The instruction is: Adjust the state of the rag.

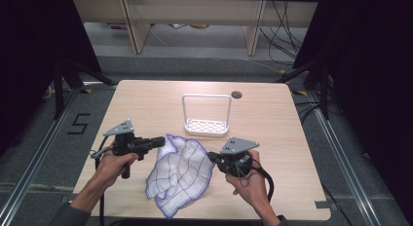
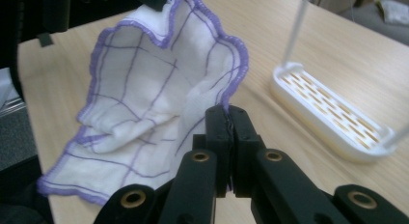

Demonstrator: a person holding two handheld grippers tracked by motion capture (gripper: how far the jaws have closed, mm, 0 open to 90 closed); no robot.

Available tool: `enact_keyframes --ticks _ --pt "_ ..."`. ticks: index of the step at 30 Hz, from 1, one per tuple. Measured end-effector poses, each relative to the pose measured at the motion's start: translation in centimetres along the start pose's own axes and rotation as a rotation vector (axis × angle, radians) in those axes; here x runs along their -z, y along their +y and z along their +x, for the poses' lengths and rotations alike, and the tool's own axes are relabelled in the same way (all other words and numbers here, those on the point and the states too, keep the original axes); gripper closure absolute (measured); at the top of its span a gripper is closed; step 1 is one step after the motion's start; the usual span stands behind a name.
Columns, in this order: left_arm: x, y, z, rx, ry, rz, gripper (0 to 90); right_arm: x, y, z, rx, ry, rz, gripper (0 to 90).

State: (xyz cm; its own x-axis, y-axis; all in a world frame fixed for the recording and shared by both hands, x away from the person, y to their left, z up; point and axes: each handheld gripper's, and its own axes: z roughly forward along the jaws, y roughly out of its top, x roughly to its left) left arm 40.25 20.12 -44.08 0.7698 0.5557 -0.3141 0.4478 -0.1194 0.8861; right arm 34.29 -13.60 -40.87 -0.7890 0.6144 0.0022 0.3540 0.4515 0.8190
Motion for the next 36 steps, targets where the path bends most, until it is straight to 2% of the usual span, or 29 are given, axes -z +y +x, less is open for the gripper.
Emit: enact_keyframes --ticks 1,2,3,4,5,6,7,8,9,15,18,19,20,21,22,23,24,25,26,27,28,29,30,31,32,33,34,35,36 --pt "0.0 0.0 0.0 0.0 0.0 0.0 87.1 -0.2 -0.1 -0.7 0.005 -0.012 0.012 89.3" --pt "-1.2 -0.3 0.8 0.014 0.011 0.028 87.0 -0.6 -0.3 -1.3 -0.009 -0.02 0.036 89.3" --pt "-2.2 -0.6 1.6 0.027 0.015 0.048 87.0 -0.9 -0.4 -1.9 -0.001 -0.023 0.051 89.3" --pt "-2.6 -0.8 2.0 0.035 0.021 0.056 87.0 -1.7 -0.8 -2.8 -0.026 -0.043 0.086 89.3" --pt "-3.0 -1.0 2.5 0.039 0.03 0.072 87.0 -2.1 -1.0 -3.2 -0.034 -0.049 0.108 89.3" --pt "-3.5 -1.3 3.0 0.048 0.048 0.081 87.0 -2.6 -1.2 -3.8 -0.018 -0.064 0.115 89.3" --pt "-4.2 -1.7 3.7 0.056 0.043 0.087 87.0 -3.3 -1.3 -4.1 -0.043 -0.07 0.15 89.3" --pt "-4.6 -1.9 4.1 0.07 0.056 0.097 87.0 -4.1 -1.4 -4.7 -0.044 -0.084 0.174 89.3" --pt "-5.0 -2.1 4.5 0.064 0.06 0.109 87.0 -4.9 -1.5 -5.0 -0.034 -0.102 0.171 89.3" --pt "-5.9 -2.9 5.6 0.084 0.103 0.152 85.7 -8.1 -1.9 -6.3 -0.031 -0.137 0.259 89.2" --pt "-5.5 -2.9 5.8 0.089 0.11 0.151 76.8 -9.1 -2.2 -6.9 -0.043 -0.147 0.274 87.0" --pt "-5.2 -2.8 5.8 0.095 0.123 0.156 70.2 -9.3 -2.2 -7.1 -0.05 -0.145 0.288 81.5" --pt "-4.8 -2.7 5.6 0.094 0.133 0.165 62.0 -9.5 -2.2 -7.2 -0.068 -0.164 0.288 70.7" --pt "-4.2 -2.8 5.4 0.084 0.143 0.172 58.6 -9.4 -2.1 -7.3 -0.068 -0.213 0.278 66.1" --pt "-4.2 -2.8 5.4 0.084 0.143 0.172 51.8 -8.9 -1.9 -7.1 -0.049 -0.245 0.287 61.9" --pt "-2.7 -2.8 4.8 0.104 0.178 0.188 51.8 -8.9 -1.9 -7.1 -0.049 -0.245 0.287 61.9" --pt "-2.0 -3.0 4.5 0.112 0.187 0.182 40.7 -7.7 -1.6 -6.2 -0.055 -0.262 0.255 52.3" --pt "-1.3 -3.2 4.2 0.112 0.192 0.185 39.4 -7.0 -1.5 -5.8 -0.055 -0.251 0.229 51.2" --pt "-1.3 -3.2 4.2 0.112 0.192 0.185 39.0 -7.0 -1.5 -5.8 -0.055 -0.251 0.229 51.2" --pt "0.1 -3.7 3.4 0.112 0.19 0.183 38.3 -5.7 -1.4 -4.3 -0.057 -0.195 0.198 49.9" --pt "0.6 -4.0 2.9 0.11 0.194 0.194 37.2 -5.2 -1.5 -3.2 -0.091 -0.148 0.194 49.0" --pt "1.2 -4.4 2.4 0.109 0.196 0.201 35.4 -4.7 -1.7 -2.2 -0.082 -0.115 0.193 48.6" --pt "1.2 -4.4 2.4 0.109 0.196 0.201 34.4 -4.7 -1.7 -2.2 -0.082 -0.115 0.193 48.6" --pt "2.3 -5.1 1.3 0.114 0.185 0.204 34.2 -4.2 -2.3 -0.5 -0.057 -0.048 0.178 48.5" --pt "2.3 -5.1 1.3 0.114 0.185 0.204 33.6 -4.2 -2.3 -0.5 -0.057 -0.048 0.178 48.5" --pt "2.9 -5.5 0.8 0.113 0.189 0.201 33.6 -4.0 -2.6 0.5 -0.069 -0.017 0.178 48.4" --pt "3.3 -5.8 0.4 0.11 0.194 0.211 33.5 -3.8 -2.9 1.4 -0.06 -0.009 0.178 48.4" --pt "3.8 -6.1 -0.1 0.1 0.203 0.217 33.5 -3.8 -3.4 3.0 -0.049 0.033 0.169 48.0" --pt "4.2 -6.5 -0.5 0.096 0.219 0.213 33.5 -3.8 -3.4 3.0 -0.049 0.033 0.169 48.0"
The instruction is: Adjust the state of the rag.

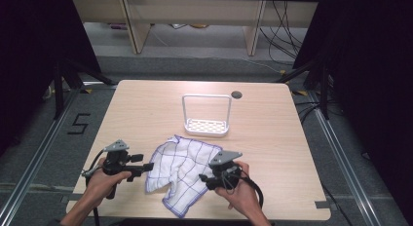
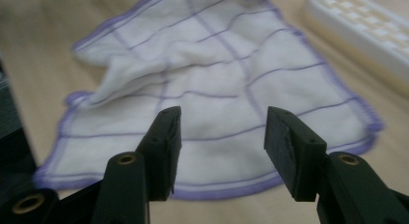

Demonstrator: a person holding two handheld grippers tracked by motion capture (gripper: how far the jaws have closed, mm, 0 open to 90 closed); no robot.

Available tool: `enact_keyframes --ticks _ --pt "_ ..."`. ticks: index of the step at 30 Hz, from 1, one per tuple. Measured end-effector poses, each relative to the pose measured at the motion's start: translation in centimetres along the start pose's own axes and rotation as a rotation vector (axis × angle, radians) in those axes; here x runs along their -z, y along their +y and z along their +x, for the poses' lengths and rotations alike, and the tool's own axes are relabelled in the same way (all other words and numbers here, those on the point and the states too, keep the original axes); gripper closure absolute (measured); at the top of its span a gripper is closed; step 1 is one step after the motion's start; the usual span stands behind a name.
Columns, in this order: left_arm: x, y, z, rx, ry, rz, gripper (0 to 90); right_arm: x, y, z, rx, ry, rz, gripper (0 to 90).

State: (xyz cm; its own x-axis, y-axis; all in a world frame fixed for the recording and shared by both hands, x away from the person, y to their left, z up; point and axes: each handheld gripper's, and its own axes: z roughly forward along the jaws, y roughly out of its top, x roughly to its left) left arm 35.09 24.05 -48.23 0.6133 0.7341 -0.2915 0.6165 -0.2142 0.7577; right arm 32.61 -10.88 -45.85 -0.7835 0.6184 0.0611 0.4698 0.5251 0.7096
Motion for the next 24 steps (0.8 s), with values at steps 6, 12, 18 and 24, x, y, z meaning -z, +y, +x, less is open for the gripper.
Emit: enact_keyframes --ticks 6,12,18,24 --pt "0.9 -2.3 -1.1 0.028 0.012 0.019 33.6 -0.5 -1.2 3.4 0.027 0.09 0.015 47.4" --pt "0.2 -3.7 -2.8 -0.001 0.007 0.056 36.9 -1.6 -2.0 4.9 0.041 0.14 0.042 46.2" --pt "-0.9 -4.2 -2.8 -0.061 0.037 0.103 51.0 -3.4 -2.2 7.0 0.09 0.156 0.07 46.3" --pt "-1.2 -3.9 -2.9 -0.168 0.064 0.109 79.0 -4.8 -2.5 8.2 0.132 0.126 0.123 52.3"
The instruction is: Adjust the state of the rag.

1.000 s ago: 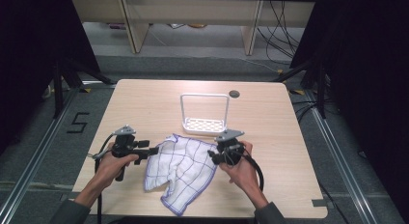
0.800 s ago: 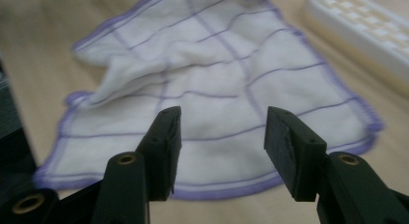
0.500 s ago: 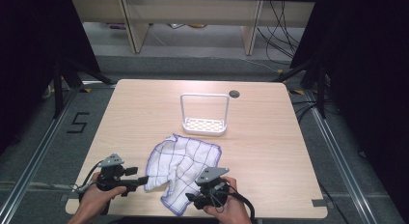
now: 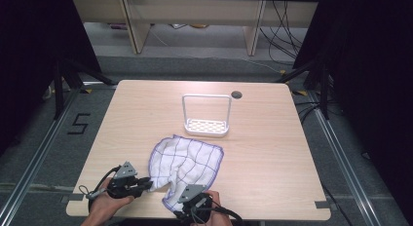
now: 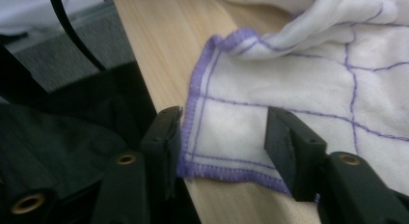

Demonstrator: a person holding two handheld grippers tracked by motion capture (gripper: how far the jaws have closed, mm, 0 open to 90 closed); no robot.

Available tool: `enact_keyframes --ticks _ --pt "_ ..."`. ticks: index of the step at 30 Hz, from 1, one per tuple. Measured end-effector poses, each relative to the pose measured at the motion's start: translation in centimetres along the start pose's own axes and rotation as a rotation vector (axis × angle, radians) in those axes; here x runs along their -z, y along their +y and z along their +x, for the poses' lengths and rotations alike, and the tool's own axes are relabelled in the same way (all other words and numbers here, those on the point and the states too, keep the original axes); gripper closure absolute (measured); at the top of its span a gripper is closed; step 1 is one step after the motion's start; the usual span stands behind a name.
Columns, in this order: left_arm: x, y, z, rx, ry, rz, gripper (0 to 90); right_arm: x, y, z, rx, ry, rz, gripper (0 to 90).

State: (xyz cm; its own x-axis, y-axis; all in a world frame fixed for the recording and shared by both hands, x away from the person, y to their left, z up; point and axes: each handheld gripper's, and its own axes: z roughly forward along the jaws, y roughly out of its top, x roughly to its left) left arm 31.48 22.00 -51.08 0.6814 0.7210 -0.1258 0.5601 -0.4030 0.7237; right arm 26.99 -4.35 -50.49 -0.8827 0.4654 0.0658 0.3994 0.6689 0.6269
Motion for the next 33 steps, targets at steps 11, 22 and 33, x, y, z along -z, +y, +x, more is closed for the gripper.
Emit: enact_keyframes --ticks 11,22,33 --pt "1.9 0.3 0.8 0.005 -0.06 -0.097 88.7 2.9 -1.6 -2.4 0.063 -0.033 -0.02 86.6" --pt "2.8 0.1 -0.9 0.057 -0.208 -0.103 88.8 8.3 -6.5 -4.7 -0.064 -0.071 -0.043 86.5" --pt "2.7 -1.3 -0.4 0.121 -0.218 -0.089 79.8 8.6 -7.4 -4.6 -0.147 -0.074 -0.046 62.3"
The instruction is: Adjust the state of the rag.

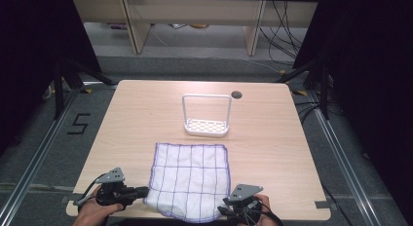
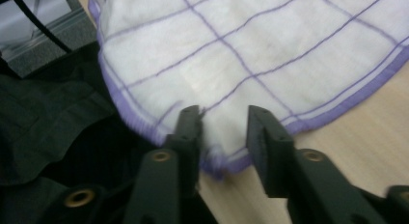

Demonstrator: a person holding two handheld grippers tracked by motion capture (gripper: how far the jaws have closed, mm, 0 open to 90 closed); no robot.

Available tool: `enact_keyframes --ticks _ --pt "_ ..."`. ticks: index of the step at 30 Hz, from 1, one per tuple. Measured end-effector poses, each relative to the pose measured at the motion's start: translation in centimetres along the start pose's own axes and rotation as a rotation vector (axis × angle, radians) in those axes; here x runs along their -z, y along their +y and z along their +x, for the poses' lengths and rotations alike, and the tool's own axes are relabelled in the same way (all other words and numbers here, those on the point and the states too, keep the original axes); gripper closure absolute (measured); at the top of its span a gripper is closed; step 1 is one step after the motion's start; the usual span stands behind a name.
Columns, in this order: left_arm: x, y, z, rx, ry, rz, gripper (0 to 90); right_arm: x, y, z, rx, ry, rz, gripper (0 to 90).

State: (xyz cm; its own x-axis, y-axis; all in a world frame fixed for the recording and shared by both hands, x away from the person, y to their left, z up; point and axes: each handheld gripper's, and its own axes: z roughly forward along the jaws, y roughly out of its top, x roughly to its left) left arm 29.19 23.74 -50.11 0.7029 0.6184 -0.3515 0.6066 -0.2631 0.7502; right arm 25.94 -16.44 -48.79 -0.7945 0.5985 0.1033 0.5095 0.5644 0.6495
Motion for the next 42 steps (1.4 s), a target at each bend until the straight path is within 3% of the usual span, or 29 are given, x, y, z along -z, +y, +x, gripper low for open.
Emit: enact_keyframes --ticks 2,4,5,6,7,9,10,13,14,16,18,19,21,22,23,26,28,32,33,34,37,41,42 --pt "0.2 0.3 0.2 0.009 0.05 -0.006 65.4 0.5 0.4 -0.5 -0.001 -0.03 -0.033 58.3" --pt "0.4 1.0 0.8 -0.005 0.078 -0.009 59.7 1.1 0.9 -1.0 -0.029 -0.04 -0.048 56.1" --pt "0.3 1.5 1.1 0.007 0.109 -0.029 56.5 1.2 1.1 -1.4 -0.02 -0.053 -0.071 55.9" --pt "0.3 1.8 1.5 -0.004 0.115 -0.02 54.1 1.4 1.5 -2.0 -0.015 -0.07 -0.07 55.4" --pt "0.1 2.4 1.9 -0.001 0.146 -0.035 53.8 1.3 1.7 -2.3 -0.021 -0.083 -0.089 54.9" --pt "-0.4 3.5 2.7 -0.017 0.172 -0.037 51.0 1.5 2.4 -3.2 -0.036 -0.112 -0.07 53.8" --pt "-0.5 3.9 2.9 -0.026 0.177 -0.028 49.3 1.4 2.8 -3.9 -0.023 -0.128 -0.085 53.5" --pt "-1.5 5.6 3.8 -0.031 0.191 -0.018 45.7 1.1 3.8 -5.2 -0.041 -0.145 -0.089 53.2" --pt "-1.9 6.0 4.1 -0.023 0.208 -0.036 44.5 0.8 4.1 -5.7 -0.04 -0.152 -0.095 53.0" --pt "-2.7 7.1 4.9 -0.038 0.228 -0.016 42.8 0.2 4.8 -6.8 -0.051 -0.162 -0.095 53.0" --pt "-3.3 7.9 5.5 -0.047 0.235 0.011 40.9 -0.7 5.6 -8.1 -0.089 -0.172 -0.081 52.5" --pt "-3.9 8.1 5.7 -0.038 0.237 -0.003 40.4 -1.0 5.8 -8.5 -0.092 -0.178 -0.072 52.4" --pt "-4.5 8.5 6.2 -0.049 0.232 0.042 38.7 -1.7 6.4 -9.4 -0.092 -0.186 -0.07 52.4" --pt "-5.0 8.6 6.4 -0.043 0.253 0.045 38.1 -1.8 6.6 -9.6 -0.112 -0.187 -0.062 52.4" --pt "-5.2 8.7 6.7 -0.053 0.269 0.066 37.5 -2.3 6.9 -10.2 -0.1 -0.195 -0.067 52.4" --pt "-5.8 9.0 7.2 -0.054 0.271 0.078 36.2 -3.1 7.5 -11.2 -0.11 -0.196 -0.06 52.1" --pt "-6.0 9.3 7.4 -0.047 0.278 0.06 35.3 -3.7 7.9 -11.6 -0.11 -0.215 -0.069 51.9" --pt "-6.4 9.8 7.5 -0.057 0.293 0.077 33.6 -4.3 8.7 -12.0 -0.121 -0.197 -0.042 51.7" --pt "-6.6 9.9 7.6 -0.055 0.288 0.075 33.0 -4.7 8.7 -12.2 -0.104 -0.204 -0.067 51.8" --pt "-6.7 10.0 7.8 -0.055 0.285 0.09 32.3 -4.7 8.9 -12.4 -0.122 -0.194 -0.042 51.7" --pt "-7.1 10.0 8.0 -0.074 0.3 0.11 31.1 -5.5 9.0 -12.8 -0.115 -0.201 -0.024 51.2" --pt "-7.6 10.0 8.3 -0.074 0.311 0.103 30.2 -6.0 9.4 -13.2 -0.115 -0.207 -0.037 51.1" --pt "-7.6 10.0 8.3 -0.076 0.311 0.11 30.2 -5.9 9.6 -13.3 -0.119 -0.198 -0.018 51.1"
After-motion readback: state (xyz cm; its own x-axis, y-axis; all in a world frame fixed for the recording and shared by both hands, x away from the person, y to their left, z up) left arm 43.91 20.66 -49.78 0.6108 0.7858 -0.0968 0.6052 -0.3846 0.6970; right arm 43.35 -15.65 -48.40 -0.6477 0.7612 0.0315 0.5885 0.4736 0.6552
